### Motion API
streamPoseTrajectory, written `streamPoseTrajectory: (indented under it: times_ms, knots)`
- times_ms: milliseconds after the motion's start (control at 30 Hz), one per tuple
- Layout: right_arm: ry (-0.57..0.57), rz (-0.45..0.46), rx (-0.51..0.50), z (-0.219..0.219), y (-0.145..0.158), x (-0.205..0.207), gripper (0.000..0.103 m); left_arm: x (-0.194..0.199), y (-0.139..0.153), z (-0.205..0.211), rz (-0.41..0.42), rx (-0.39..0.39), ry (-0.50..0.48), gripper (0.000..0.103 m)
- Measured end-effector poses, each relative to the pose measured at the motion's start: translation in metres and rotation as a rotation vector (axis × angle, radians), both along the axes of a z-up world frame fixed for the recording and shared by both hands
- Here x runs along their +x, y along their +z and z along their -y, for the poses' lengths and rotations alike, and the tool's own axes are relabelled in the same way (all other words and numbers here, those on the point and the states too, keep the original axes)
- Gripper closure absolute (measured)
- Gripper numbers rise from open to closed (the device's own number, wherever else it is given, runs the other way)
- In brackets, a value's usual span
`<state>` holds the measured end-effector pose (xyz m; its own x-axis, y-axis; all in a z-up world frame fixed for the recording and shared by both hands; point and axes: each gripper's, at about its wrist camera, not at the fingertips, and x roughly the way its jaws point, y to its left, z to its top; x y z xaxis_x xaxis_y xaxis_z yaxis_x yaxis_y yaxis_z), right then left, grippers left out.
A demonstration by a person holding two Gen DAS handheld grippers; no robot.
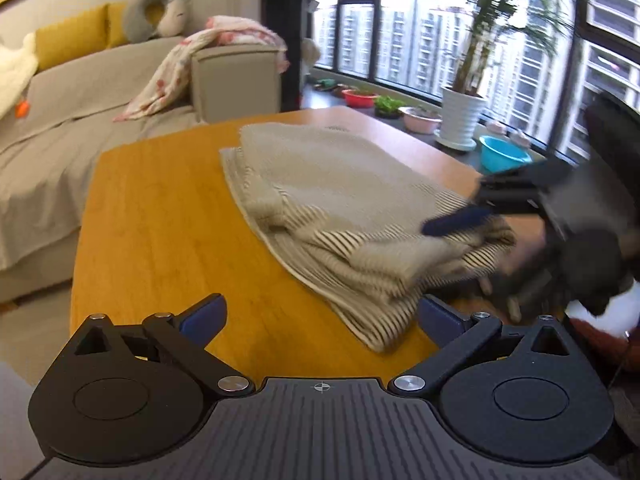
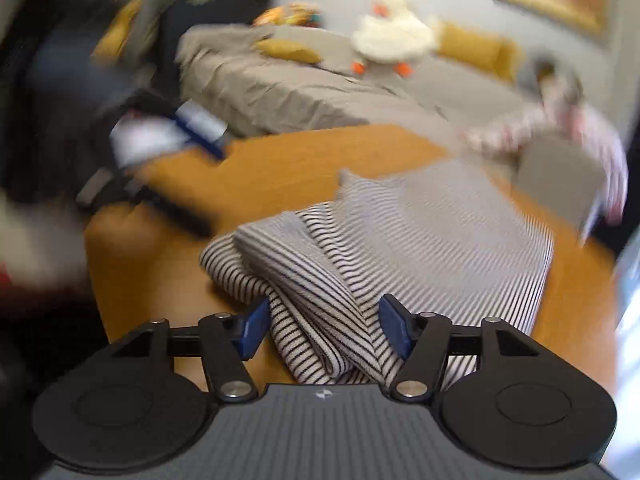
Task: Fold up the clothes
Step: 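Grasp the shirt edge with the right gripper and lift it upward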
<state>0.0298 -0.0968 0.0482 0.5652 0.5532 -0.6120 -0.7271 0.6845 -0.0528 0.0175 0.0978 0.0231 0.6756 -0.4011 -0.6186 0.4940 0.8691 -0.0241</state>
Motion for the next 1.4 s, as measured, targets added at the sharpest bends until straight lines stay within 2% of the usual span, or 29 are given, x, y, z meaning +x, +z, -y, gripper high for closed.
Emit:
streamPoseTrajectory:
  times_ms: [100, 200, 300, 367, 400, 433, 467, 533, 567, 700, 733, 767, 800, 833, 933, 1000, 1067, 1100, 1200, 1300, 1400]
  knots:
    - [-0.092, -0.212, 0.196, 0.026, 0.006, 0.027, 0.044, -0.004, -0.004, 0.01, 0.005, 0.036, -0.079, 0.0]
    - [-0.124, -0.303, 0.284, 0.039, 0.001, 0.037, 0.044, -0.002, -0.014, 0.023, 0.017, 0.097, -0.116, 0.0]
    - [-0.114, -0.287, 0.272, 0.037, -0.002, 0.037, 0.044, 0.011, -0.027, 0.036, 0.034, 0.165, -0.085, 0.0]
    - [-0.095, -0.217, 0.22, 0.034, 0.004, 0.03, 0.042, 0.025, -0.032, 0.044, 0.052, 0.219, -0.009, 0.0]
    - [-0.087, -0.181, 0.193, 0.032, 0.007, 0.026, 0.032, 0.03, -0.032, 0.046, 0.053, 0.221, 0.016, 0.0]
    - [-0.085, -0.106, 0.148, 0.031, 0.01, 0.018, 0.019, 0.034, -0.028, 0.045, 0.045, 0.186, 0.031, 0.0]
    - [-0.075, -0.019, 0.087, 0.029, 0.01, 0.009, 0.015, 0.038, -0.024, 0.043, 0.037, 0.149, 0.045, 0.0]
    - [-0.053, 0.153, -0.035, 0.026, 0.01, -0.009, 0.013, 0.044, -0.016, 0.04, 0.029, 0.083, 0.068, 0.0]
    - [-0.041, 0.21, -0.095, 0.023, 0.006, -0.015, 0.012, 0.045, -0.012, 0.039, 0.029, 0.062, 0.076, 0.0]
    - [0.002, 0.286, -0.237, 0.007, -0.02, -0.024, 0.011, 0.051, -0.004, 0.038, -0.003, -0.017, 0.092, 0.0]
    - [0.0, 0.347, -0.249, 0.005, -0.024, -0.026, 0.014, 0.052, -0.004, 0.037, -0.016, -0.033, 0.092, 0.0]
    - [-0.004, 0.376, -0.27, 0.002, -0.026, -0.025, 0.023, 0.054, -0.004, 0.037, -0.028, -0.05, 0.093, 0.0]
    - [-0.016, 0.358, -0.267, 0.002, -0.022, -0.02, 0.065, 0.053, -0.004, 0.036, -0.033, -0.051, 0.088, 0.0]
    - [-0.028, 0.339, -0.264, 0.002, -0.018, -0.015, 0.069, 0.053, -0.004, 0.035, -0.036, -0.051, 0.084, 0.0]
    - [-0.019, 0.267, -0.224, 0.013, 0.001, -0.016, 0.073, 0.044, 0.009, 0.019, -0.034, -0.12, 0.032, 0.0]
    - [-0.013, 0.218, -0.197, 0.019, 0.014, -0.017, 0.074, 0.04, 0.024, 0.0, -0.017, -0.209, 0.013, 0.0]
    - [0.007, 0.166, -0.191, 0.026, 0.024, -0.023, 0.075, 0.043, 0.039, -0.015, 0.015, -0.274, 0.031, 0.0]
    - [0.028, 0.146, -0.21, 0.024, 0.026, -0.025, 0.075, 0.046, 0.044, -0.018, 0.037, -0.28, 0.048, 0.0]
    - [0.09, 0.122, -0.287, 0.026, 0.029, -0.041, 0.075, 0.067, 0.047, -0.012, 0.073, -0.251, 0.067, 0.0]
    - [0.117, 0.113, -0.326, 0.029, 0.041, -0.055, 0.075, 0.1, 0.034, 0.006, 0.038, -0.214, 0.04, 0.0]
    - [0.161, 0.132, -0.366, 0.032, 0.064, -0.063, 0.076, 0.132, 0.014, 0.024, 0.004, -0.125, 0.024, 0.0]
